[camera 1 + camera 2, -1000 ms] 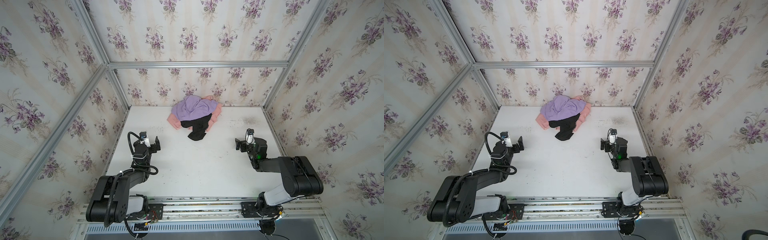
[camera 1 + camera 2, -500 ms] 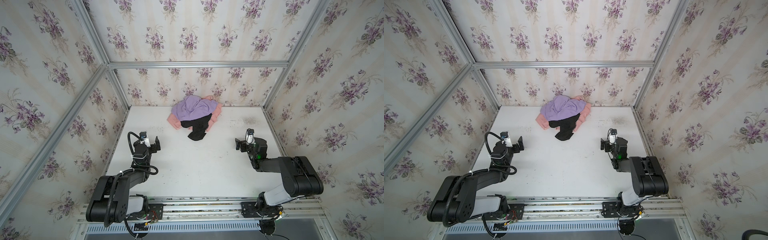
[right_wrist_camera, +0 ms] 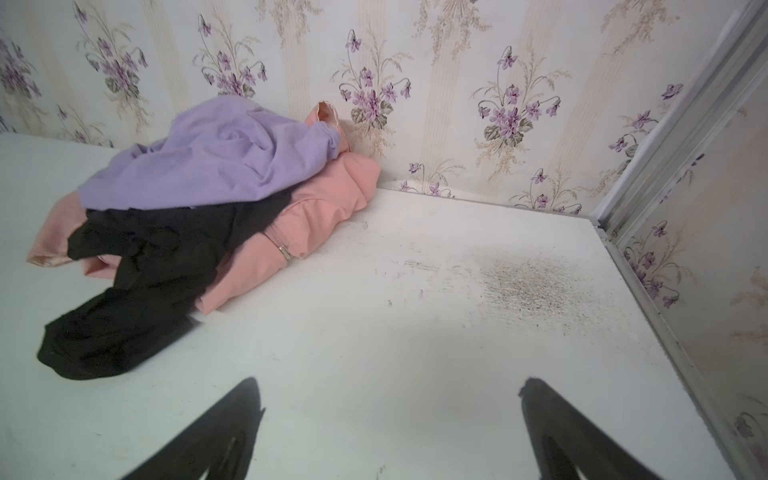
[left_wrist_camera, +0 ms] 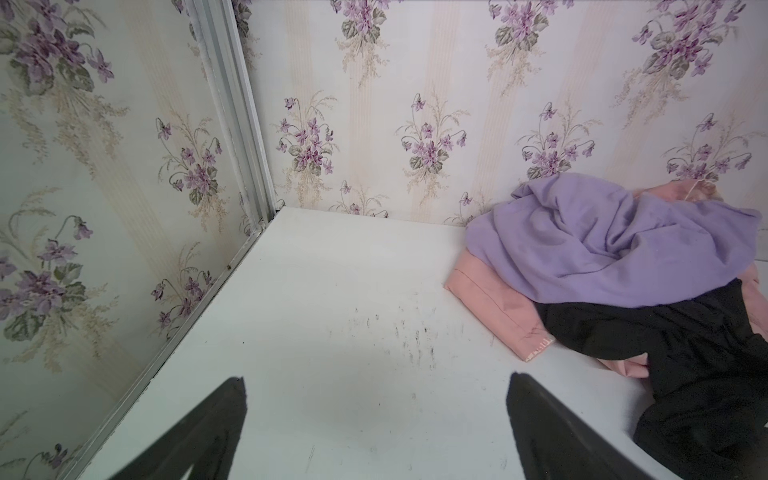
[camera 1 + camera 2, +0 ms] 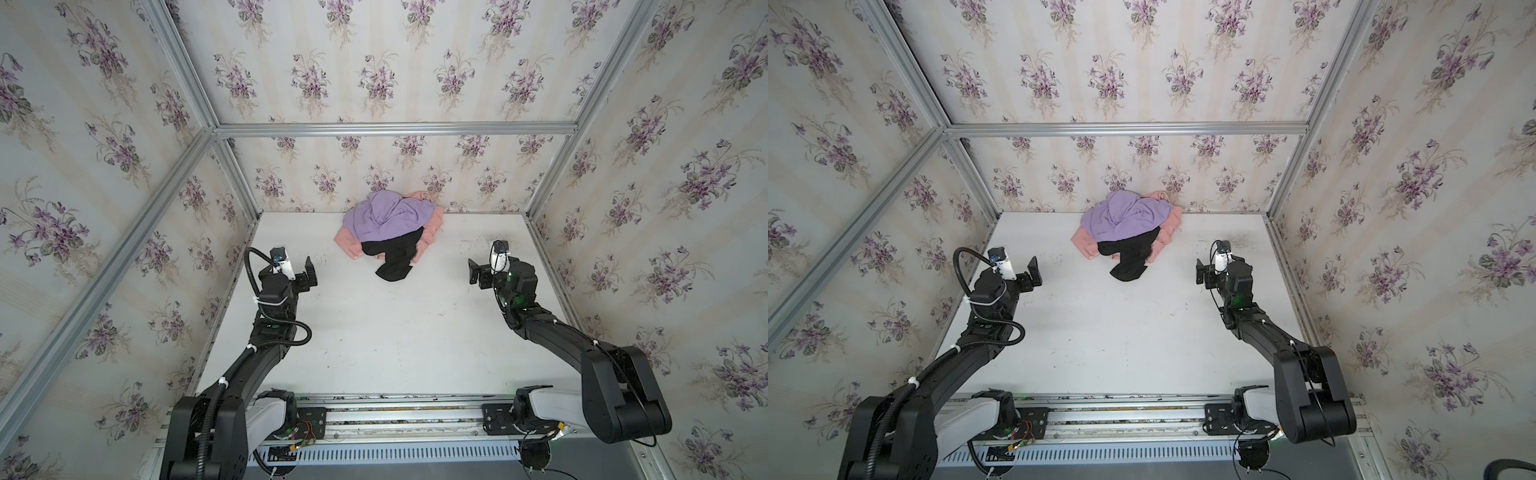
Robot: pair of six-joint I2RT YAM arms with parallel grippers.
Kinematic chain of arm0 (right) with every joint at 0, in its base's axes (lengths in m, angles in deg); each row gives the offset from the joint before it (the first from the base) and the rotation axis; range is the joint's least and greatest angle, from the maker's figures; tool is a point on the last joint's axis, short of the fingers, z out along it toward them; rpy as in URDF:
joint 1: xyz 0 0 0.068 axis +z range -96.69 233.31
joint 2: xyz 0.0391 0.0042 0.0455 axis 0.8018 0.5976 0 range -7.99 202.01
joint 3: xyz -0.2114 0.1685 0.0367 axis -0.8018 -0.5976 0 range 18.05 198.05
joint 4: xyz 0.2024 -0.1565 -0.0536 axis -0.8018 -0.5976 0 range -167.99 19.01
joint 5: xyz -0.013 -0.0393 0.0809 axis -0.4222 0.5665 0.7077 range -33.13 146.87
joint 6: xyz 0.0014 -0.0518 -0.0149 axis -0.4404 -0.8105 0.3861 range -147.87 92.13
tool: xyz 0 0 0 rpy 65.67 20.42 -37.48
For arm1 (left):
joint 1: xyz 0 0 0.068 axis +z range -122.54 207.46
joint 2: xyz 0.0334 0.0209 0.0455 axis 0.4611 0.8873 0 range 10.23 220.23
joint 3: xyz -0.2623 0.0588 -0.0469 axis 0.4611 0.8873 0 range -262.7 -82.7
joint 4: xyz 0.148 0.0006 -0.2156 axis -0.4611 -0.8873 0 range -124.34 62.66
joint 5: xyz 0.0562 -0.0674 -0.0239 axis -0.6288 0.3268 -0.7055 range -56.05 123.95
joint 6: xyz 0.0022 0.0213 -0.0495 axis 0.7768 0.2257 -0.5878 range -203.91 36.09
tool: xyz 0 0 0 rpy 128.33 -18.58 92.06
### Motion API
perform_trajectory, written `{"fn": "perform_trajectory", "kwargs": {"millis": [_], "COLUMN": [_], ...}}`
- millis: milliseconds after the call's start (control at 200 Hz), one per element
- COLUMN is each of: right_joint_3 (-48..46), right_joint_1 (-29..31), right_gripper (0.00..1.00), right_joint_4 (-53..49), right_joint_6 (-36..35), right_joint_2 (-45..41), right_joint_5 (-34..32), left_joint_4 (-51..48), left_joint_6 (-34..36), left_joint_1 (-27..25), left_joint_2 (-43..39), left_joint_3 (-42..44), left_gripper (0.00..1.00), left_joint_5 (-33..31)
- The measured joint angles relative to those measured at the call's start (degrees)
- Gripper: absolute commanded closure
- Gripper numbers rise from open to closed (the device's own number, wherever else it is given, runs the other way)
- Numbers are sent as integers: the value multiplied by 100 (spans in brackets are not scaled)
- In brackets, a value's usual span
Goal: Pick out a specific cloth from the pile
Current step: 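Move both grippers forward toward the black garment at the pile's near side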
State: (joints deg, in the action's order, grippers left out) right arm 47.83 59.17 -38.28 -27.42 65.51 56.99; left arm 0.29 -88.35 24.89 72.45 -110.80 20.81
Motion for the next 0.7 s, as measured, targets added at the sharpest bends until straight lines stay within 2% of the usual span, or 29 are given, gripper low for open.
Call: {"fn": "perform_trajectory", "kwargs": {"millis": [170,305,480,700], "right_joint_3": [-28,345,723,1110], "right_joint_1": [0,7,184,938], "right_gripper": [0,0,0,0], "right_joint_4": [-61,-203,-223,-208], "right_joint_6": [1526,2671,3847,4568], "right_joint_2": [-35,328,1084,1875], "right_joint_5": [-26,511,1204,1403], "left_joint_4": [-1182,-1862,-2533,-2977], "left_joint_6": [-866,-1530,-2096,-2673], "left_joint_1": [9,2,-7,-7], "left_joint_2": [2,-63,138,654], "left_joint_3": [-726,-868,-1303,-1471], "left_gripper": [0,0,0,0], "left_joint_5": [-503,-538,-68,761]}}
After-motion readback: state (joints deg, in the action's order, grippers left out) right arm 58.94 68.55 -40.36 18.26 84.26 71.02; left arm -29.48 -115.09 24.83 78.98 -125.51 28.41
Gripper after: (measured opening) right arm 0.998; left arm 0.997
